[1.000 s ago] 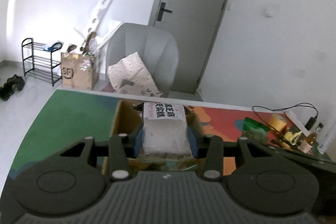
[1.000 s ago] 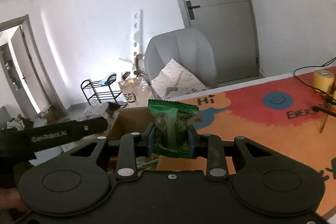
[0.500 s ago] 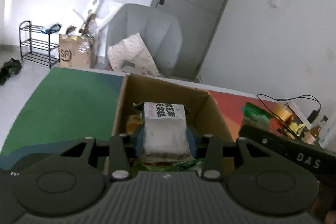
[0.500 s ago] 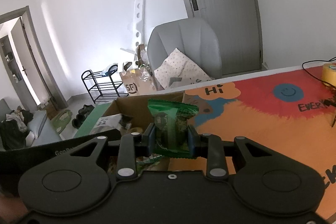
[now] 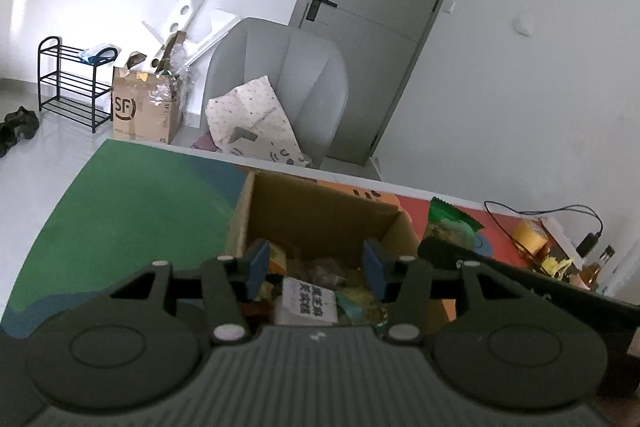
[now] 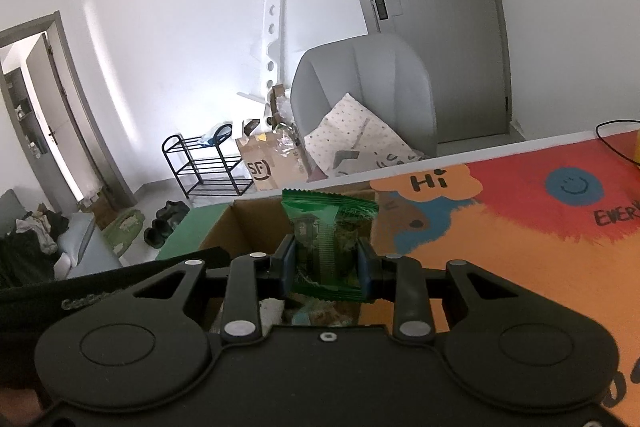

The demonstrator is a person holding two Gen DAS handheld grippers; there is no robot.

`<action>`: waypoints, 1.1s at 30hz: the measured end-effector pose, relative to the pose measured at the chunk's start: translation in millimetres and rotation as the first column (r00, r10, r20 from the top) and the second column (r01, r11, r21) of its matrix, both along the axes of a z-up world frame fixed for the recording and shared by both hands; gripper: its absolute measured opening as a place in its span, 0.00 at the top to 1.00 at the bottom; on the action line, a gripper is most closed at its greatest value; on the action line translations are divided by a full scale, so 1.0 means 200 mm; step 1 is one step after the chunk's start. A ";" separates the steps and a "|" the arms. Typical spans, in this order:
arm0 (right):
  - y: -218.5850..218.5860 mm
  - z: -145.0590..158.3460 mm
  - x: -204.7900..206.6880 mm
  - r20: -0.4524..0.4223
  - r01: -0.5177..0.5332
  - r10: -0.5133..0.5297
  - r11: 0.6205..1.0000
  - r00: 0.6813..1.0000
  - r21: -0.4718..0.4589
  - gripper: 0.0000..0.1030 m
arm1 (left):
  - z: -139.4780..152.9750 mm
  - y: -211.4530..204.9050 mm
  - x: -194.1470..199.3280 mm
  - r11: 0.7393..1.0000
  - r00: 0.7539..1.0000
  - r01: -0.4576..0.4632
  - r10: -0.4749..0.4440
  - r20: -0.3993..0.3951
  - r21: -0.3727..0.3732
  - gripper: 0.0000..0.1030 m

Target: Organize snacks

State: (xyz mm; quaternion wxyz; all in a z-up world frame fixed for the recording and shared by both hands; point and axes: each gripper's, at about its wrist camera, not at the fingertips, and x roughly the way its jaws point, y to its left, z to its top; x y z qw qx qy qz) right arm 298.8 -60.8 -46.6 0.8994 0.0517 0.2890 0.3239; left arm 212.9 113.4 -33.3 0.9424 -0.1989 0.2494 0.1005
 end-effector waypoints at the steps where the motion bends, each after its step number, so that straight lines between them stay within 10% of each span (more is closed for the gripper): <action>1: 0.01 0.01 0.00 -0.001 -0.004 0.004 1.000 1.000 0.006 0.71 | 0.01 0.01 0.00 1.000 1.000 -0.003 0.003 0.002 -0.004 0.49; 6: 0.05 0.04 0.03 -0.003 -0.026 0.026 0.999 1.000 0.034 0.71 | 0.02 0.05 -0.01 1.000 1.000 -0.017 0.018 0.022 -0.022 0.34; 13: -0.01 0.01 0.06 -0.041 0.004 0.000 0.996 0.999 0.085 0.36 | 0.03 0.08 -0.02 0.998 0.998 -0.055 0.056 0.031 -0.027 0.17; 33: -0.33 -0.02 -0.03 -0.077 0.119 -0.114 0.991 0.990 0.062 0.22 | 0.06 -0.06 -0.06 0.999 0.999 -0.033 0.033 0.011 0.006 0.07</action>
